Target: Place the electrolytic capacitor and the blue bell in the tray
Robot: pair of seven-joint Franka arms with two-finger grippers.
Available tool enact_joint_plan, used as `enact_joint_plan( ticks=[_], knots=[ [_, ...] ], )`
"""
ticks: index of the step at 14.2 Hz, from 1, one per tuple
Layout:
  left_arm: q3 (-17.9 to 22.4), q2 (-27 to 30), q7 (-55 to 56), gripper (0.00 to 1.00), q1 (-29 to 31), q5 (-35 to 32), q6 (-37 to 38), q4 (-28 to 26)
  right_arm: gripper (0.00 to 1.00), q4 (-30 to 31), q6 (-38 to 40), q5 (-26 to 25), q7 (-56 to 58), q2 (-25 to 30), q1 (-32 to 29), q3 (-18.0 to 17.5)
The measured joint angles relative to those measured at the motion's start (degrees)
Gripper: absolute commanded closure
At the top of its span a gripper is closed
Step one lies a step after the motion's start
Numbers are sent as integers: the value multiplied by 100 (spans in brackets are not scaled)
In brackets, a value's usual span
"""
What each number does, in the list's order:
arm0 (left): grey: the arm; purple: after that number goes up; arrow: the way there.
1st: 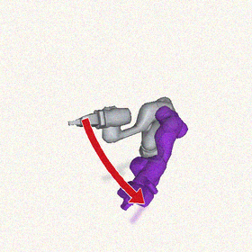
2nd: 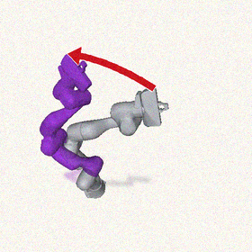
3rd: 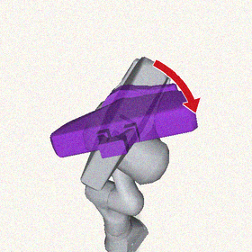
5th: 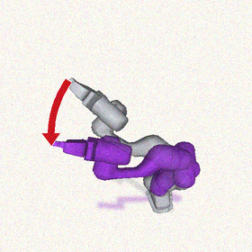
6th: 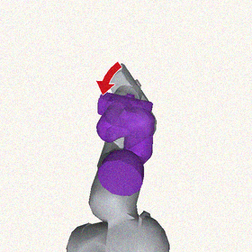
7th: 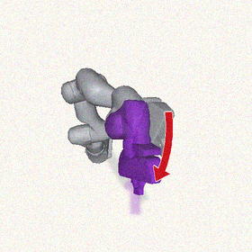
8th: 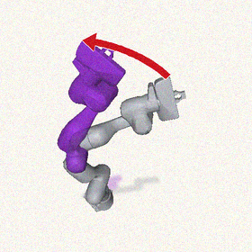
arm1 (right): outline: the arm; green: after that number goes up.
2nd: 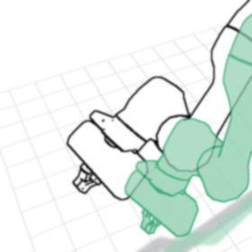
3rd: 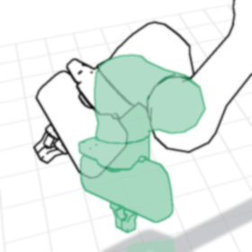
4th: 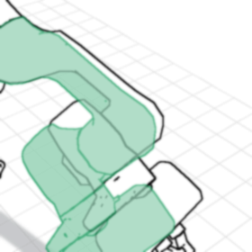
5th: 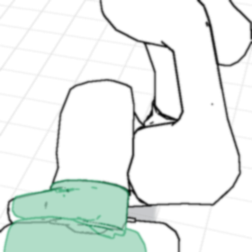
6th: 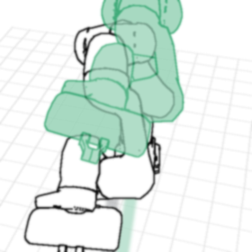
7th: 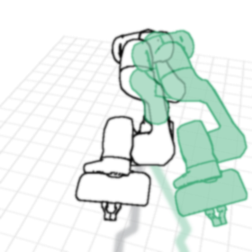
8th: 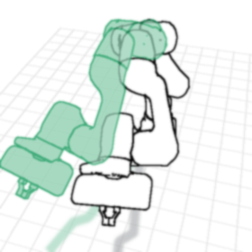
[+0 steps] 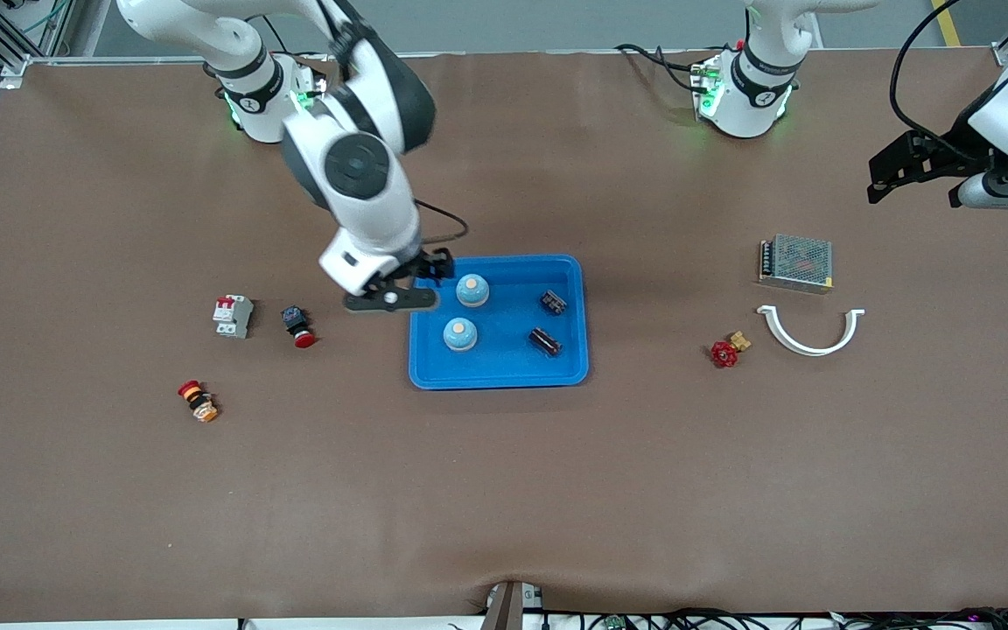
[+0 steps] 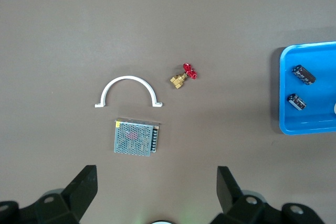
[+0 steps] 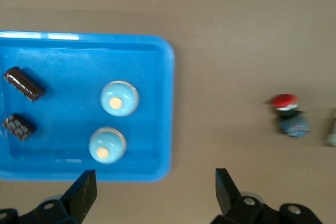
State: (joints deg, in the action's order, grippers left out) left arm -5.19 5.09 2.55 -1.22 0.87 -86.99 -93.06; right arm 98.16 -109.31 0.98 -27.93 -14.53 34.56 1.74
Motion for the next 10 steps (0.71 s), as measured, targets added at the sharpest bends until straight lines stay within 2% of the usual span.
enact_joint_plan(
  ticks=[5, 10],
  knots=[
    [-9, -30, 31, 0, -6, -25, 0, -8, 0, 286, 764, -4, 1265, 1126, -863, 25],
    [26, -44, 80, 0, 52, -29, -4, -6, 0, 370, 959, -10, 1997, 1586, -2111, 43]
  ],
)
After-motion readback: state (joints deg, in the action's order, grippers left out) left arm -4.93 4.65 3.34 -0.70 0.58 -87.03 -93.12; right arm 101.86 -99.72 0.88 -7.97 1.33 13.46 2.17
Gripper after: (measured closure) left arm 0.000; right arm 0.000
